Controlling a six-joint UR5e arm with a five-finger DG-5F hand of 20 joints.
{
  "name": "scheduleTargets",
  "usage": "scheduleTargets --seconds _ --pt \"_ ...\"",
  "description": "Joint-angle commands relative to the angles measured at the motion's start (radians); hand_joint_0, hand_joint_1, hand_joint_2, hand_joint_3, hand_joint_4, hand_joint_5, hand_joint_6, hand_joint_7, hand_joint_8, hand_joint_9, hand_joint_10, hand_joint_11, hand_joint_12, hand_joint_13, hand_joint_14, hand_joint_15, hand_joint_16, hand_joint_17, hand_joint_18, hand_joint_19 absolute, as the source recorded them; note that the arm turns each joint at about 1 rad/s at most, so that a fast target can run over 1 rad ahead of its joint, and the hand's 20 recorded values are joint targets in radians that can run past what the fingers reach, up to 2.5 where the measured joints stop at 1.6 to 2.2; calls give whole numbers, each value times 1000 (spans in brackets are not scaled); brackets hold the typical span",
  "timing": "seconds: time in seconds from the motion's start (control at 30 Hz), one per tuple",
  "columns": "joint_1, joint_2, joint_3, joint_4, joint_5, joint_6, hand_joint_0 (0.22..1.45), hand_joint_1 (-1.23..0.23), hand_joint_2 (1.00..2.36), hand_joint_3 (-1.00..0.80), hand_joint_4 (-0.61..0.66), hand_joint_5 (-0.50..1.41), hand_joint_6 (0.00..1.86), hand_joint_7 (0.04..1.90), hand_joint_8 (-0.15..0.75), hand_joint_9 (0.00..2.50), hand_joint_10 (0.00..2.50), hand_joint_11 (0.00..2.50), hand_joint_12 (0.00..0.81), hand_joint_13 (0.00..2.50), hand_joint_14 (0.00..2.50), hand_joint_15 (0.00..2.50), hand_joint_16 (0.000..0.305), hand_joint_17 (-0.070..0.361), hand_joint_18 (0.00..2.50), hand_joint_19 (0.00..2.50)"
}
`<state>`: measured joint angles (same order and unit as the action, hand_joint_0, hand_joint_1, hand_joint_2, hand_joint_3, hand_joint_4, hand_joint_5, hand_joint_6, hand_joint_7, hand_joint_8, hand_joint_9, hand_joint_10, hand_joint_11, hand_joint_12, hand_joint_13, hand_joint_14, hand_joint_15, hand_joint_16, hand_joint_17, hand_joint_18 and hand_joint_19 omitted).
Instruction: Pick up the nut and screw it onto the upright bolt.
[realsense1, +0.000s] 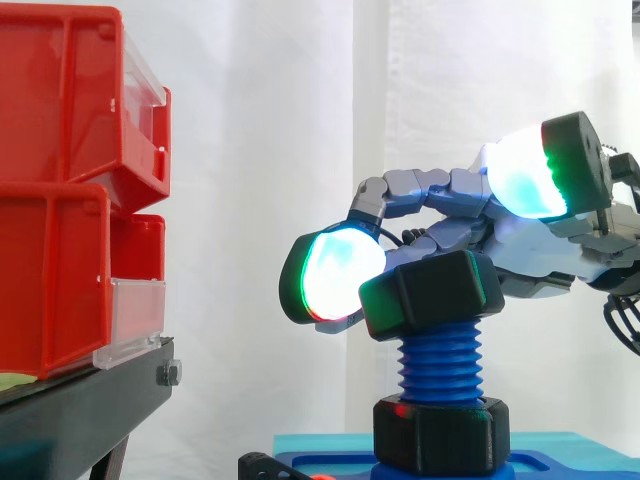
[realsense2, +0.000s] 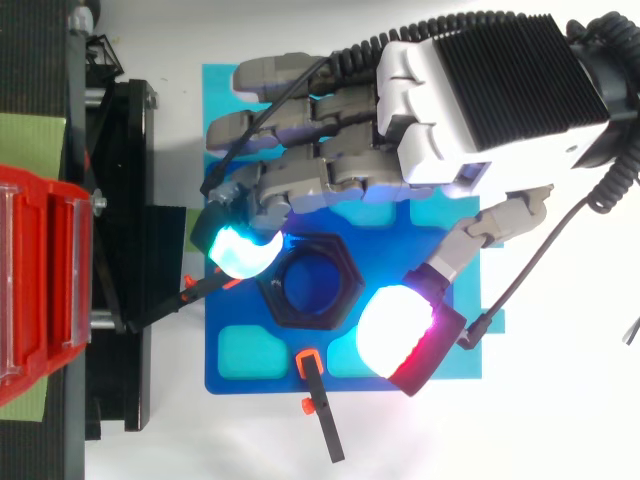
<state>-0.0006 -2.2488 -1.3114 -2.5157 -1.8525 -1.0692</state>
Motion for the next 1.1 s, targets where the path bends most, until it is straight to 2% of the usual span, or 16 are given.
scheduleTargets --seconds 0.0,0.37,0.43,0.57,0.7,1.07 --pt "-1 0 0 0 -1 0 479 -221 1000 -500 208 7 506 1192 231 695 0 0 184 461 0 0 19 42 245 0" --pt "-15 0 1 -3 -28 0 488 -224 1000 -500 117 43 504 1323 221 859 0 0 171 574 0 0 16 35 324 0" --pt "-22 0 20 -8 -42 0 490 -228 1000 -500 109 53 504 1343 215 896 0 0 168 599 0 0 15 35 341 0" --pt "-29 2 47 -46 -62 -2 492 -231 1000 -500 103 63 503 1361 210 946 0 0 166 621 0 0 15 33 362 0" --pt "-33 2 67 -84 -68 -3 493 -234 1000 -500 98 70 502 1376 211 1020 0 0 160 650 0 0 14 32 381 0" --pt "-45 2 75 -115 -77 -12 497 -245 1000 -500 112 90 500 1416 182 1200 0 0 141 791 0 0 11 25 489 0"
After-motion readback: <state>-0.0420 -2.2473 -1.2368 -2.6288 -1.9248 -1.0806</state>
